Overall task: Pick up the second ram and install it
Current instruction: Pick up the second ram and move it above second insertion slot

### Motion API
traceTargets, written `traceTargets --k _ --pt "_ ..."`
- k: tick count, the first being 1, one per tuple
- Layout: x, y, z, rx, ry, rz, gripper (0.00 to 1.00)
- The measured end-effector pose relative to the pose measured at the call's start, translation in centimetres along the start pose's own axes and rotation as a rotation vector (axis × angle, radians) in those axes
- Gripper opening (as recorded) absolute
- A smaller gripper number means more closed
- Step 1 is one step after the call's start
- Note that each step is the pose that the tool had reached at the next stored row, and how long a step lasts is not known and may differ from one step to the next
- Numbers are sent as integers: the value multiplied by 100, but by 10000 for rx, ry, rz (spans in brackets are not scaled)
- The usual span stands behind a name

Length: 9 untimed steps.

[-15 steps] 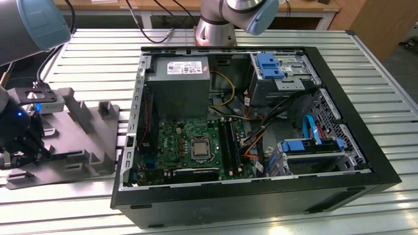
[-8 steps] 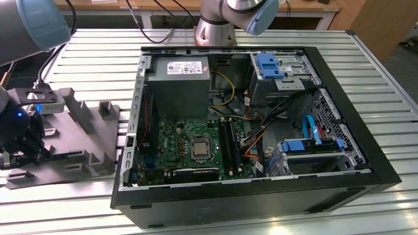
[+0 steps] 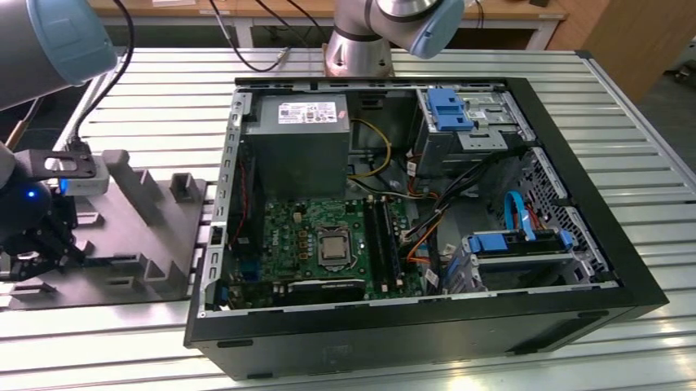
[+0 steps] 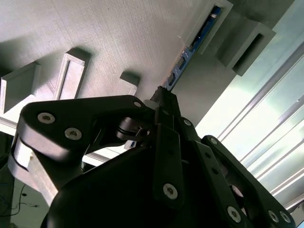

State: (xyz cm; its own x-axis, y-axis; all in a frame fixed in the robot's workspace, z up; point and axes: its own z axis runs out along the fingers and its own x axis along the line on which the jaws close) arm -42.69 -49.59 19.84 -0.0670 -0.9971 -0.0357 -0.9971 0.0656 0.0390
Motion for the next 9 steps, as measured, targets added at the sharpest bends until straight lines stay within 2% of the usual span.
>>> traceTargets --k 9 --pt "0 1 -5 11 0 -80 11"
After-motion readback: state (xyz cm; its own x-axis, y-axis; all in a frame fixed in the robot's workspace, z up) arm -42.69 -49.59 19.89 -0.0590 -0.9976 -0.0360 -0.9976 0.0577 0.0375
